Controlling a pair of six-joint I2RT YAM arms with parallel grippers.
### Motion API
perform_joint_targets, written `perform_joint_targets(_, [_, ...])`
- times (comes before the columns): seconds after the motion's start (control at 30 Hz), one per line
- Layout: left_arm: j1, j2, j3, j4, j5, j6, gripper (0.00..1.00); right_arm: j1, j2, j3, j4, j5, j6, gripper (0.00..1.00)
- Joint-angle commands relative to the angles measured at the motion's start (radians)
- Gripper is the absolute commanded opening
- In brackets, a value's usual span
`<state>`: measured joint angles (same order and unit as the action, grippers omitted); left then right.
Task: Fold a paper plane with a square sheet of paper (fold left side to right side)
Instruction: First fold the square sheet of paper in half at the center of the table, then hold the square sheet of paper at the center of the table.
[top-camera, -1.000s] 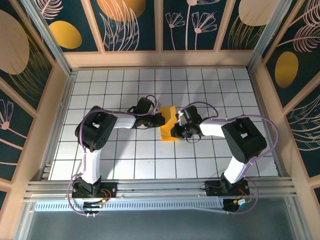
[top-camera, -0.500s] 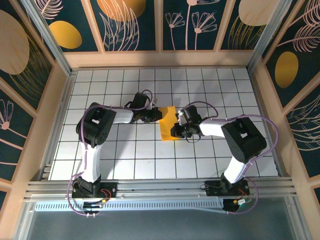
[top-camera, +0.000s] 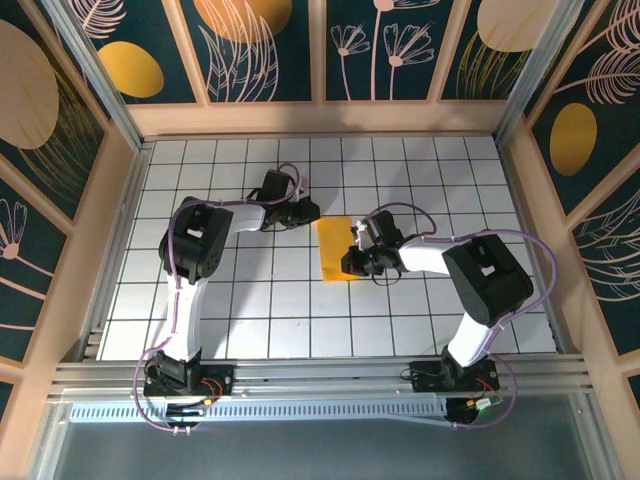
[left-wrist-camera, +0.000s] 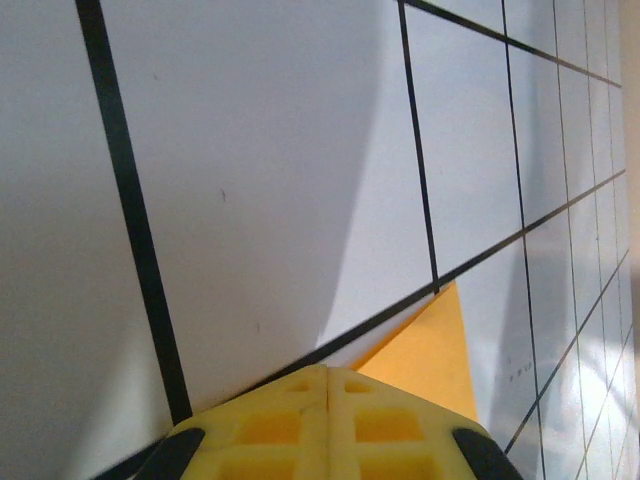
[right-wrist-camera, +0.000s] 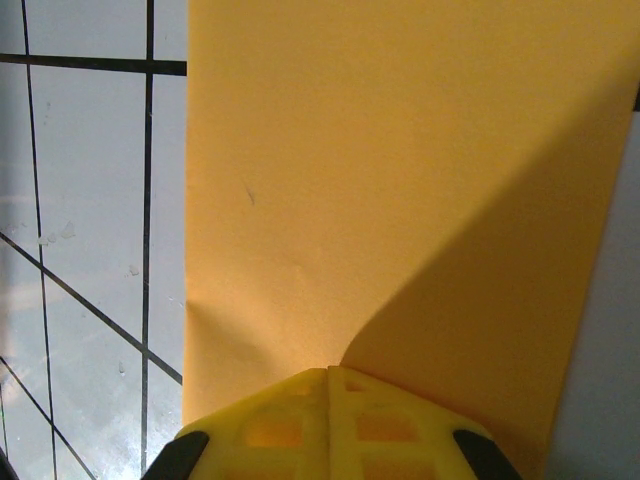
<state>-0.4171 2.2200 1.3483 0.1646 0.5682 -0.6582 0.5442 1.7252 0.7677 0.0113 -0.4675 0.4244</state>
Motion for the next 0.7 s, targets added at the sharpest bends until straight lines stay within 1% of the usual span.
perform_joint_targets(0.0, [0.043, 0.076, 0.028, -0.063, -0.126, 0.042, 0.06, -0.003, 0.059, -0.045, -0.144, 0.143, -0.017, 0.00])
perform_joint_targets(0.13, [0.053, 0.083, 0.072, -0.085, -0.121, 0.043, 0.05, -0.003, 0.053, -0.050, -0.134, 0.135, -0.011, 0.00])
perform_joint_targets(0.27, [0.053, 0.015, 0.050, -0.076, -0.116, 0.045, 0.05, -0.003, 0.038, -0.064, -0.100, 0.113, 0.015, 0.00])
perform_joint_targets(0.37, [0.053, -0.098, -0.044, -0.040, -0.123, 0.039, 0.05, -0.003, 0.024, -0.072, -0.074, 0.103, 0.038, 0.00])
perform_joint_targets(0.5, [0.042, -0.266, -0.217, 0.022, -0.112, 0.009, 0.05, -0.003, 0.016, -0.070, -0.067, 0.104, 0.042, 0.00])
perform_joint_targets(0.57, [0.017, -0.340, -0.307, 0.049, -0.101, -0.010, 0.05, -0.003, 0.014, -0.068, -0.065, 0.108, 0.043, 0.00])
perform_joint_targets(0.67, [-0.042, -0.405, -0.396, 0.072, -0.088, -0.036, 0.05, -0.003, 0.014, -0.069, -0.066, 0.113, 0.042, 0.00])
